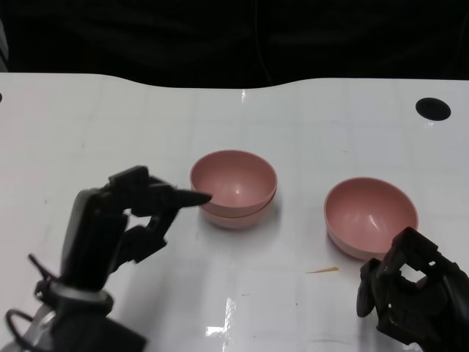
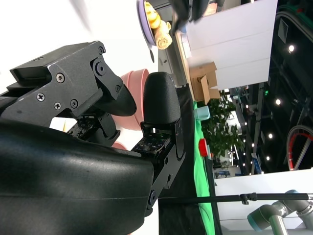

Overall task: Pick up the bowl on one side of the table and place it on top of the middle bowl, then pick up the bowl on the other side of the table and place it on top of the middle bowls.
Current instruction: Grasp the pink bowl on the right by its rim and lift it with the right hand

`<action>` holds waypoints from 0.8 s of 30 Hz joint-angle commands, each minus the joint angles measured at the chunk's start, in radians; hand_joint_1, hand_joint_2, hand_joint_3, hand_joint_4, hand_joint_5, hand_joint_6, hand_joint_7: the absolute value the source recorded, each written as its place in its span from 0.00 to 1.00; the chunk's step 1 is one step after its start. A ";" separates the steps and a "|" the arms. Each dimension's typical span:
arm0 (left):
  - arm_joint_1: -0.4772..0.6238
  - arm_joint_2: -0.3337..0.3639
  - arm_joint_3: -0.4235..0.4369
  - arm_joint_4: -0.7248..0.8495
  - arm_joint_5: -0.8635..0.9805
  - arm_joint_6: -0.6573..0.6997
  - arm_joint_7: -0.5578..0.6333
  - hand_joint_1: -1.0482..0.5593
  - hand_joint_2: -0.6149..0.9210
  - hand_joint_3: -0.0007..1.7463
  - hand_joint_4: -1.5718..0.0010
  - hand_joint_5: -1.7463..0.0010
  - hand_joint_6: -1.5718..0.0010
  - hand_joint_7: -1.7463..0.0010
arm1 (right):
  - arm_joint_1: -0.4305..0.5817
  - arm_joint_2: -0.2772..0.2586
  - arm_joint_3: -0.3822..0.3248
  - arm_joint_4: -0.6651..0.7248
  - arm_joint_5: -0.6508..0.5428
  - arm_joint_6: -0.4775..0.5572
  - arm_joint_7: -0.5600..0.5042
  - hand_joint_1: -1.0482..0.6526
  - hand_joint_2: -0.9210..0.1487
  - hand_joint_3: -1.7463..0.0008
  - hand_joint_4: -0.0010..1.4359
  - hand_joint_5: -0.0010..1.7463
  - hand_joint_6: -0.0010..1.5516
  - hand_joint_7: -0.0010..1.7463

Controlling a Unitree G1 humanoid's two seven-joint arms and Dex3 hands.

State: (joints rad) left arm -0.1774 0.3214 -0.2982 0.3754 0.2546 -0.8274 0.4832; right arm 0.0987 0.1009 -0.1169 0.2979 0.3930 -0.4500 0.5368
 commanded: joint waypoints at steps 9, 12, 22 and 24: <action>0.274 0.019 0.167 -0.442 -0.631 0.520 -0.541 0.79 0.78 0.85 0.41 0.00 0.51 0.00 | -0.001 -0.019 -0.020 0.008 0.003 -0.004 -0.010 0.61 0.29 0.30 0.65 1.00 0.42 0.96; 0.298 0.025 0.210 -0.468 -0.685 0.620 -0.634 0.82 0.80 0.86 0.40 0.00 0.50 0.00 | -0.006 -0.020 -0.024 0.012 0.011 -0.002 -0.005 0.61 0.29 0.30 0.65 1.00 0.42 0.95; 0.311 0.012 0.301 -0.415 -0.695 0.745 -0.848 0.88 0.86 0.79 0.34 0.00 0.46 0.00 | -0.033 -0.029 -0.034 0.062 -0.032 -0.104 -0.015 0.61 0.29 0.32 0.64 1.00 0.41 0.95; 0.305 0.002 0.315 -0.402 -0.704 0.767 -0.869 0.88 0.87 0.80 0.33 0.00 0.44 0.00 | -0.043 -0.030 -0.037 0.086 -0.054 -0.150 -0.027 0.62 0.29 0.32 0.64 1.00 0.42 0.96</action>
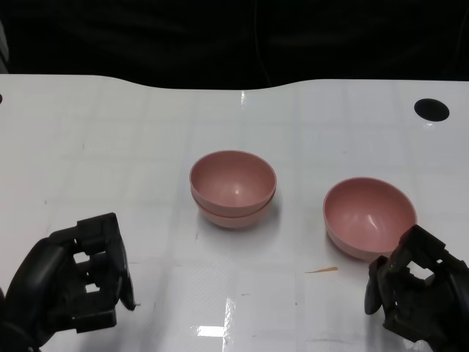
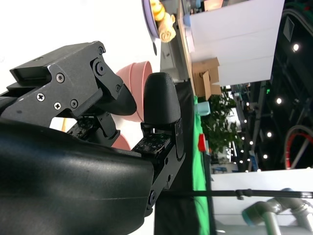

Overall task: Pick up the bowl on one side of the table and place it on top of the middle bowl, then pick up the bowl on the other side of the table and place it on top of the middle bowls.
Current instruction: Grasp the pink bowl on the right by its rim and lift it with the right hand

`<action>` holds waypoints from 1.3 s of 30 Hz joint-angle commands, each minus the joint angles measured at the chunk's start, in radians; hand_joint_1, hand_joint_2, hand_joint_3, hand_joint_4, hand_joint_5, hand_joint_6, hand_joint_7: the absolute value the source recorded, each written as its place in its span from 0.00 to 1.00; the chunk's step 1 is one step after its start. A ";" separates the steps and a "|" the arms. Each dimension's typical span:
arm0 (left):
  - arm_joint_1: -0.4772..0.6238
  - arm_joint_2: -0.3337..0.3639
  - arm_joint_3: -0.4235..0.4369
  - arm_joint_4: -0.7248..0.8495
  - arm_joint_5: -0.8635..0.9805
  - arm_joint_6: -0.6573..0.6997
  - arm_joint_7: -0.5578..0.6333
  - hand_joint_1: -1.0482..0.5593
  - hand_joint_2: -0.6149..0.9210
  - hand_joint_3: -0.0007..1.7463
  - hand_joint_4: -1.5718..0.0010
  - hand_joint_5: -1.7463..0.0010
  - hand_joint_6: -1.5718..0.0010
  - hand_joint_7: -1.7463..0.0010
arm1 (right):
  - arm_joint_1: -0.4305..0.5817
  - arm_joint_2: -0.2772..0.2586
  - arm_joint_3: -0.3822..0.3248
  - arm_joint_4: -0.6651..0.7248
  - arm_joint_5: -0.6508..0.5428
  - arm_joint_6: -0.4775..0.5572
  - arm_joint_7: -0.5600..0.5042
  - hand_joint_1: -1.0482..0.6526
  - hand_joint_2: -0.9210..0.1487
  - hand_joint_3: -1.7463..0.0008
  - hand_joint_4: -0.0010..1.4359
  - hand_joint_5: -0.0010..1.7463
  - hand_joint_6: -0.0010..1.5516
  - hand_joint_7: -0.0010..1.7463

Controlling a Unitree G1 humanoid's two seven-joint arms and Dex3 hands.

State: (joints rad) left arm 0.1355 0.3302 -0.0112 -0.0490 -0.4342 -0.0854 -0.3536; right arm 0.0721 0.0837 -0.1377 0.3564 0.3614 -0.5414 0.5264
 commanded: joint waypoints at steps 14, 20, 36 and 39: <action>-0.051 -0.018 0.062 0.023 0.022 0.181 -0.068 0.88 0.94 0.73 0.34 0.00 0.46 0.00 | -0.051 -0.192 -0.081 -0.043 -0.893 -0.431 -0.557 0.39 0.02 0.79 0.58 0.42 0.58 0.19; -0.055 -0.022 0.065 0.032 0.036 0.171 -0.076 0.89 0.95 0.73 0.35 0.00 0.47 0.00 | 0.006 -0.287 -0.030 -0.385 -1.361 -0.126 -0.652 0.18 0.00 0.80 0.30 0.01 0.33 0.00; -0.060 -0.056 0.086 0.020 0.133 0.176 -0.040 0.89 0.96 0.69 0.44 0.00 0.53 0.00 | -0.178 -0.449 0.276 -0.284 -1.468 0.269 -0.582 0.10 0.00 0.89 0.25 0.01 0.28 0.01; -0.054 -0.064 0.088 0.003 0.146 0.191 -0.021 0.88 0.96 0.68 0.45 0.00 0.55 0.00 | -0.209 -0.469 0.317 -0.234 -1.449 0.290 -0.572 0.12 0.00 0.88 0.24 0.00 0.27 0.00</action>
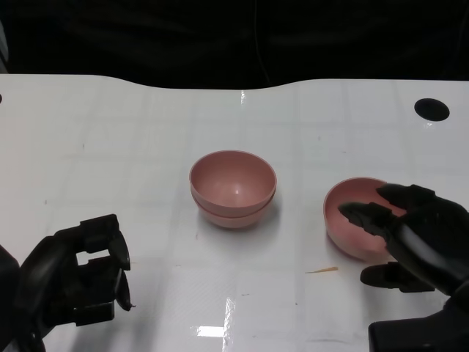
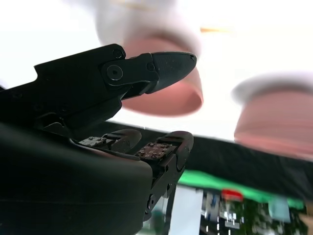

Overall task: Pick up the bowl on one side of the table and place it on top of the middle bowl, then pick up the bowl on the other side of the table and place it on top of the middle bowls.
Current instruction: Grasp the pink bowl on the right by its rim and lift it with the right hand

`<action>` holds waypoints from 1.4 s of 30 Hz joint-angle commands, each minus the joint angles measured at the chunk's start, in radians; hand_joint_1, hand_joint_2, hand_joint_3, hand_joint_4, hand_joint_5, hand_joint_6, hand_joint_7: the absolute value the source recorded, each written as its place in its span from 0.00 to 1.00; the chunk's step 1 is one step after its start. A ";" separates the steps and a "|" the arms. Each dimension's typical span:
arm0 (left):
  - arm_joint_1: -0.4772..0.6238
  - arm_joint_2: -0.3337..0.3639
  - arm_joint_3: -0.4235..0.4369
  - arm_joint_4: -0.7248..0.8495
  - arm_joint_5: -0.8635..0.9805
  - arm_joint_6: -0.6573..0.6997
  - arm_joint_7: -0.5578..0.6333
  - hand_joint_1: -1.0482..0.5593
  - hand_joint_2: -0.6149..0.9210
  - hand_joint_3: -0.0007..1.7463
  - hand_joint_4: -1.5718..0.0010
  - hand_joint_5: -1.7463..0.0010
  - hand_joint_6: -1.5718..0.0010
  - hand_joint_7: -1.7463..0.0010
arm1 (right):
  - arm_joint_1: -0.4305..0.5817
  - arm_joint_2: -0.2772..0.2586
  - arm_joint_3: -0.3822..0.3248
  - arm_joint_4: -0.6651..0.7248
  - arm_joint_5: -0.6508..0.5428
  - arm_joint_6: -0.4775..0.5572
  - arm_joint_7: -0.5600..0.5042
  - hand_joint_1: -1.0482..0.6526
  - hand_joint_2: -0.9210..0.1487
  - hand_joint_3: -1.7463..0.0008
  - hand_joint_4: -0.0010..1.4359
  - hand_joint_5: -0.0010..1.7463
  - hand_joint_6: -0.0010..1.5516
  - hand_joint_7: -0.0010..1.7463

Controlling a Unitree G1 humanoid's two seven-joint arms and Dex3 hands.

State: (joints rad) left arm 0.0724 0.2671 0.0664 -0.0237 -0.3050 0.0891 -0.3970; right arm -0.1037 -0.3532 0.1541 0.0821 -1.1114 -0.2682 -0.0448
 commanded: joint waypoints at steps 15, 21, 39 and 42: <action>0.011 -0.042 0.027 -0.018 0.063 -0.031 0.062 0.90 0.97 0.65 0.47 0.00 0.58 0.00 | -0.171 -0.073 0.190 0.313 0.090 0.014 -0.116 0.16 0.00 0.87 0.27 0.01 0.28 0.01; 0.009 -0.055 0.032 0.006 0.075 -0.068 0.063 0.89 0.97 0.65 0.47 0.00 0.59 0.00 | -0.228 -0.074 0.242 0.416 0.108 0.000 -0.145 0.18 0.00 0.86 0.28 0.01 0.29 0.01; -0.002 -0.073 0.043 0.042 0.087 -0.091 0.078 0.87 0.95 0.65 0.48 0.00 0.59 0.00 | -0.388 -0.031 0.361 0.706 0.178 -0.071 -0.286 0.43 0.00 0.87 0.72 0.15 0.62 0.05; 0.000 -0.072 0.042 0.036 0.094 -0.084 0.086 0.87 0.95 0.65 0.48 0.00 0.59 0.00 | -0.403 -0.033 0.364 0.753 0.213 -0.153 -0.348 0.47 0.00 0.91 0.53 0.80 0.77 0.05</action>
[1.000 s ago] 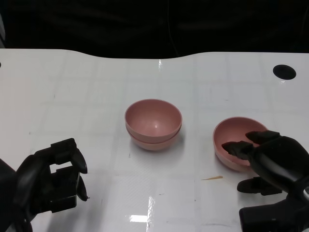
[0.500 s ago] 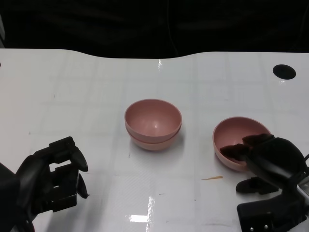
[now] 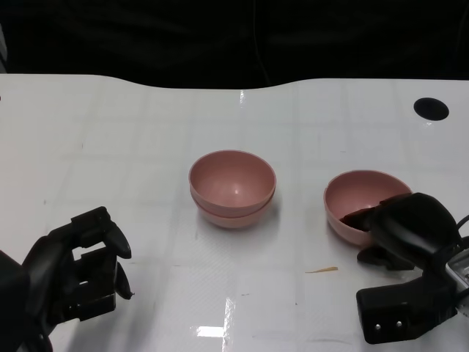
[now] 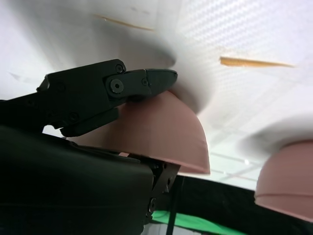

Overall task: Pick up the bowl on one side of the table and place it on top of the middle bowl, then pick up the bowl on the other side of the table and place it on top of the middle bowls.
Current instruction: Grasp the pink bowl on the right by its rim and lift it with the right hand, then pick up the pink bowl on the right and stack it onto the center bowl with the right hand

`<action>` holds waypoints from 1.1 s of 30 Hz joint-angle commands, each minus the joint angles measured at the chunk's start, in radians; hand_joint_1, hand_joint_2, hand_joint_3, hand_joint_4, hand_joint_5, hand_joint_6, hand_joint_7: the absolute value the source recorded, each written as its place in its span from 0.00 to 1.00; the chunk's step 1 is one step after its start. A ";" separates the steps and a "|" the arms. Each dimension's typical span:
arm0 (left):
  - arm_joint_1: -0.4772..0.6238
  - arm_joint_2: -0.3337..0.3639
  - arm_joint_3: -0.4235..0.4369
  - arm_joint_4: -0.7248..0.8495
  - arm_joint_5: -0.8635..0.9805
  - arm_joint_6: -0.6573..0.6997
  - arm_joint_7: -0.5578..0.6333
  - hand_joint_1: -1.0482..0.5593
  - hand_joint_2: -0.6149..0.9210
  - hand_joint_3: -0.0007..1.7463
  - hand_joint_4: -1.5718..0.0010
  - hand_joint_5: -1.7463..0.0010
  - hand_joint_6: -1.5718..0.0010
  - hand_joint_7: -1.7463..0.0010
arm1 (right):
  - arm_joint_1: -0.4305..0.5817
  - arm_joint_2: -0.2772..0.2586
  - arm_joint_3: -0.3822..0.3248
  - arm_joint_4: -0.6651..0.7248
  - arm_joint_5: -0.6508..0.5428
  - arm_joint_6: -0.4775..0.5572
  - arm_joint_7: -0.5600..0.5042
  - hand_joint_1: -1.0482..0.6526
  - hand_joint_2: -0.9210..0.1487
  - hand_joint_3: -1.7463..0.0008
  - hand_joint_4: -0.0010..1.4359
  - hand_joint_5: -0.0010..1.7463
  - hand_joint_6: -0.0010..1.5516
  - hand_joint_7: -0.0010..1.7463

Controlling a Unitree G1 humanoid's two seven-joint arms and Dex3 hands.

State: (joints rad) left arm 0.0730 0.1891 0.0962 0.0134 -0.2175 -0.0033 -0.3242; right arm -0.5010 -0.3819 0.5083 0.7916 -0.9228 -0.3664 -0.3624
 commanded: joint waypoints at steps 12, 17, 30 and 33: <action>0.002 -0.004 0.016 -0.025 0.001 0.051 0.032 0.88 0.96 0.64 0.49 0.00 0.61 0.00 | -0.038 -0.047 0.024 0.042 0.010 -0.138 -0.161 0.49 0.00 0.84 0.53 1.00 0.34 1.00; 0.002 0.001 0.010 -0.022 0.025 0.031 0.032 0.90 0.97 0.65 0.49 0.00 0.61 0.00 | -0.066 -0.087 -0.035 -0.074 0.077 -0.160 -0.068 0.49 0.00 0.81 0.53 1.00 0.33 1.00; 0.004 -0.021 0.006 -0.043 0.035 0.050 0.057 0.90 0.97 0.65 0.49 0.00 0.61 0.00 | -0.155 -0.080 -0.098 -0.169 0.168 -0.170 0.065 0.46 0.00 0.79 0.55 1.00 0.37 1.00; 0.003 -0.021 0.004 -0.047 0.040 0.059 0.060 0.89 0.96 0.64 0.49 0.00 0.61 0.00 | -0.179 -0.067 -0.085 -0.185 0.160 -0.167 0.085 0.45 0.02 0.83 0.55 1.00 0.37 1.00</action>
State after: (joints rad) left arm 0.0727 0.1608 0.0955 -0.0206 -0.1849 0.0491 -0.2744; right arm -0.6533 -0.4570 0.4269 0.6207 -0.7662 -0.5356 -0.2926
